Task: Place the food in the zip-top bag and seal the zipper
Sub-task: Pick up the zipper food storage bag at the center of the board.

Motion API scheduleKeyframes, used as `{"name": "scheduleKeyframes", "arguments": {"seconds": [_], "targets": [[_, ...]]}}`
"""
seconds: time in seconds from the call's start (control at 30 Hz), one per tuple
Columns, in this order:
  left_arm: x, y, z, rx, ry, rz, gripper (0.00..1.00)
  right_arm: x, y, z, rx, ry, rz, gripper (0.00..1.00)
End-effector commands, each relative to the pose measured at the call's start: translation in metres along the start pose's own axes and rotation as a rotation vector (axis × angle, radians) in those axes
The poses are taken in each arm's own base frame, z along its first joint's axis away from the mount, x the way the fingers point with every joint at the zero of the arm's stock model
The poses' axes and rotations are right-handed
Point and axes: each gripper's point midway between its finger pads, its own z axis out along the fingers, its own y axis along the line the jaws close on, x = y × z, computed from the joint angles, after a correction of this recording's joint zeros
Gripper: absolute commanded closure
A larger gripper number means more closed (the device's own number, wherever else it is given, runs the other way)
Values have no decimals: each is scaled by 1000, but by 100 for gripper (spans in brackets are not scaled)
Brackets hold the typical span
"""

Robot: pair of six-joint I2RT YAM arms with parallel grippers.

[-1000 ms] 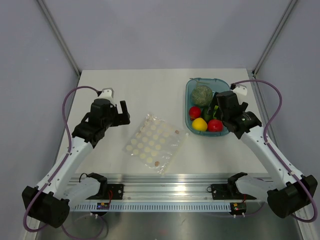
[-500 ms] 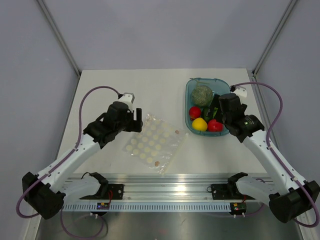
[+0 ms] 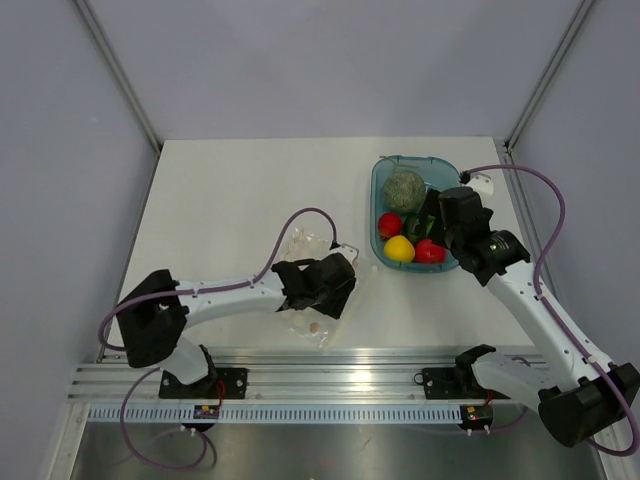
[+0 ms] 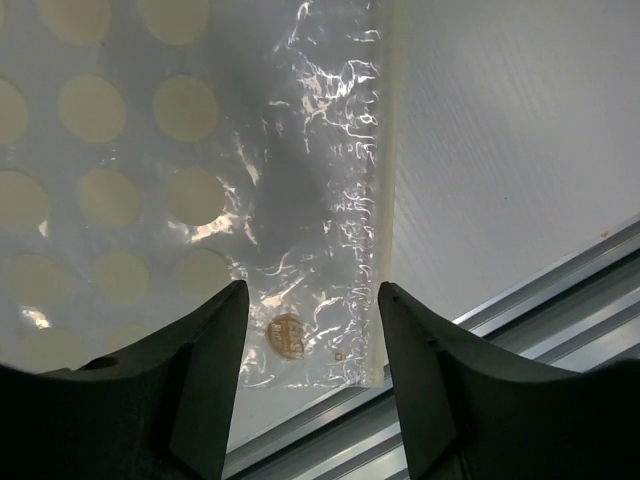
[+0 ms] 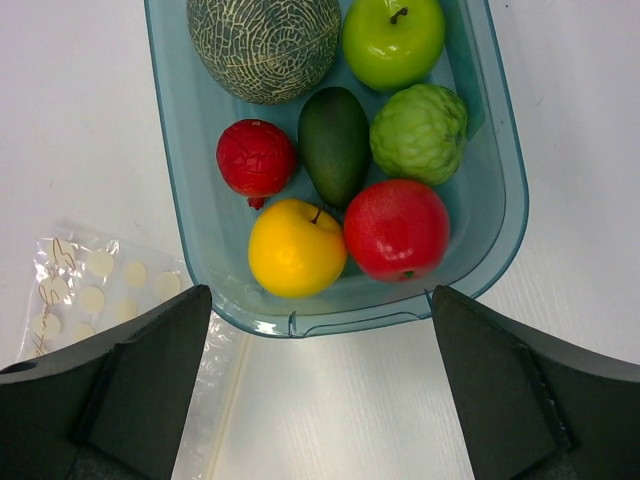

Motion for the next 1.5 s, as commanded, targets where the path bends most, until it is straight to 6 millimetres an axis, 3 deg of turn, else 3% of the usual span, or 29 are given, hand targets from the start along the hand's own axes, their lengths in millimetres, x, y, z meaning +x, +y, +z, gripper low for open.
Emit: {"name": "scheduleKeyframes", "arguments": {"seconds": [0.0, 0.1, 0.3, 0.67, 0.77, 0.87, 0.9, 0.97, 1.1, 1.23, 1.37, 1.47], "targets": [[-33, -25, 12, 33, -85, -62, 44, -6, 7, -4, -38, -18, 20, 0], [-27, -26, 33, -2, -46, -35, 43, -6, 7, -5, -39, -17, 20, 1], [-25, -43, 43, 37, -29, -16, 46, -4, 4, -5, -29, -16, 18, 1], [-5, -36, 69, -21, 44, -11, 59, -6, 8, -6, -47, -18, 28, 1], [-2, -32, 71, -40, 50, -9, 65, -6, 8, -6, -44, -16, 31, 1], [1, -28, 73, -55, 57, 1, 80, -6, 8, -7, -49, -17, 36, 0], [0, -26, 72, -66, 53, 6, 91, -6, 8, -7, -50, -16, 34, 1], [-3, -16, 69, -93, 51, 10, 100, -6, 7, -8, -46, -15, 34, 1], [-15, -7, 45, -54, 9, -5, 100, -4, 6, -10, -49, -7, 20, 1], [-39, 4, 9, 30, -37, -70, 100, 0, 12, -9, -80, 15, 9, 0], [-53, 17, -19, 122, -78, -140, 100, 4, 35, -6, -172, 60, 12, 1], [-66, 25, -39, 218, -122, -221, 100, 11, 63, -6, -269, 100, 25, 1]]}}
